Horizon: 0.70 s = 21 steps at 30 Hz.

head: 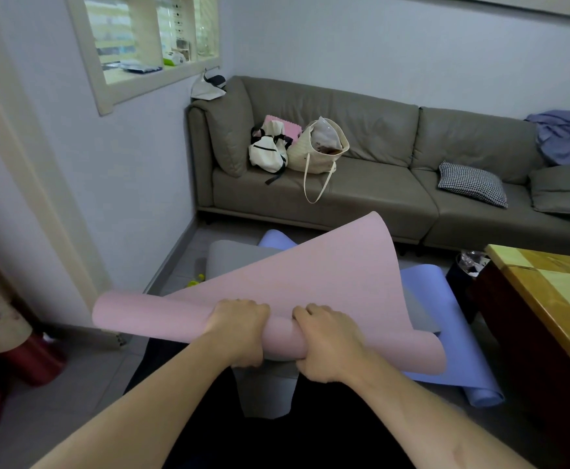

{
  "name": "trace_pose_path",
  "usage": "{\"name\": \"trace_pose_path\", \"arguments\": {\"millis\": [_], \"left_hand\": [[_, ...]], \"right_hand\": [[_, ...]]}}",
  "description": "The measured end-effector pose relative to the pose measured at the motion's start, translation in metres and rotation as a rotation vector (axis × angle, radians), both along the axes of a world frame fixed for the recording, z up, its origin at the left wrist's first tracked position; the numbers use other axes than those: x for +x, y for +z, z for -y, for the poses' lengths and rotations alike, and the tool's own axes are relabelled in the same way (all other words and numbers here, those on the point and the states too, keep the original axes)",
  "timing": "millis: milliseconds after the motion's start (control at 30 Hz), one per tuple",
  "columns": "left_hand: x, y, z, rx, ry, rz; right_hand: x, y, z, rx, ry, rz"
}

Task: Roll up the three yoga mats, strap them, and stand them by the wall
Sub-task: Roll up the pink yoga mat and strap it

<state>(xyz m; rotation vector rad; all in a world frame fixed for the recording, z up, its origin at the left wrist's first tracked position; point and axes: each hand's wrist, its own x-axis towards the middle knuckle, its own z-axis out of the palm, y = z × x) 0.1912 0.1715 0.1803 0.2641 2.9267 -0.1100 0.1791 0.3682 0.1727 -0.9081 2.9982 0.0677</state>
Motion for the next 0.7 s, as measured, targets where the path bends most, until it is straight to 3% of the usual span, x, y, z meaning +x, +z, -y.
{"name": "trace_pose_path", "arguments": {"millis": [167, 400, 700], "left_hand": [[-0.002, -0.002, 0.002, 0.016, -0.031, 0.014], [0.016, -0.024, 0.001, -0.015, -0.018, -0.237], [-0.008, 0.004, 0.002, 0.041, 0.0, 0.074]], "right_hand": [[0.011, -0.009, 0.004, 0.049, 0.026, -0.109], [-0.003, 0.01, 0.011, 0.038, -0.019, 0.086], [0.008, -0.017, 0.004, 0.043, -0.003, -0.111]]}}
